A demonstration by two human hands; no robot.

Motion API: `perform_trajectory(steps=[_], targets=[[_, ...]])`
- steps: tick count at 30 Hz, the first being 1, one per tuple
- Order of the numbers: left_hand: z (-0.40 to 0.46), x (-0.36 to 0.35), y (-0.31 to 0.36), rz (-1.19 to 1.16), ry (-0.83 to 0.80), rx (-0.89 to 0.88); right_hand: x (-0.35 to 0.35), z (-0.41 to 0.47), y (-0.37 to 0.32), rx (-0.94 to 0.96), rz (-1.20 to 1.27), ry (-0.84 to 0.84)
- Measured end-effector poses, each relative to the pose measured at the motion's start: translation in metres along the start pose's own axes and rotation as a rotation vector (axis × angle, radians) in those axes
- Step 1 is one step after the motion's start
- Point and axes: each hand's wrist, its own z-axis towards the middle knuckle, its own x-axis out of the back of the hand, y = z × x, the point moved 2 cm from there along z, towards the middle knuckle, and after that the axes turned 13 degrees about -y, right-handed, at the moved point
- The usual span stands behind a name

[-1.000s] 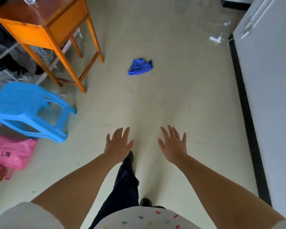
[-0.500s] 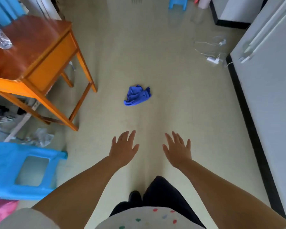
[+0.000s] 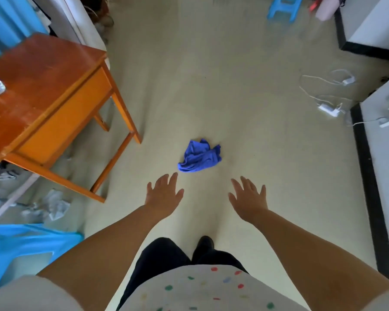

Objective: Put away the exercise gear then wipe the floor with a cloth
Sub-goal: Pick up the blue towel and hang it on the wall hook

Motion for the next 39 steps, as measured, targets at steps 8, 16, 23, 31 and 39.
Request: perform_trajectory(steps=[8,16,23,31,39], targets=[[0.118,0.067,-0.006,-0.014,-0.071,-0.036,0.077,0.111,-0.026,0.045,0.010,-0.049],[0.233,0.154,-0.050,0.074,-0.144,-0.059,0.146,0.208,-0.044,-0.069,0.109,-0.100],[0.363,0.133,-0.052,-0.043,-0.269,-0.104,0.137,0.325,-0.048,-0.051,0.206,-0.189],[0.551,-0.025,-0.067,-0.248,-0.515,0.076,0.005,0.558,-0.036,0.072,0.027,-0.440],[0.739,-0.176,-0.096,-0.448,-0.479,0.254,-0.139,0.756,-0.041,0.255,-0.137,-0.415]])
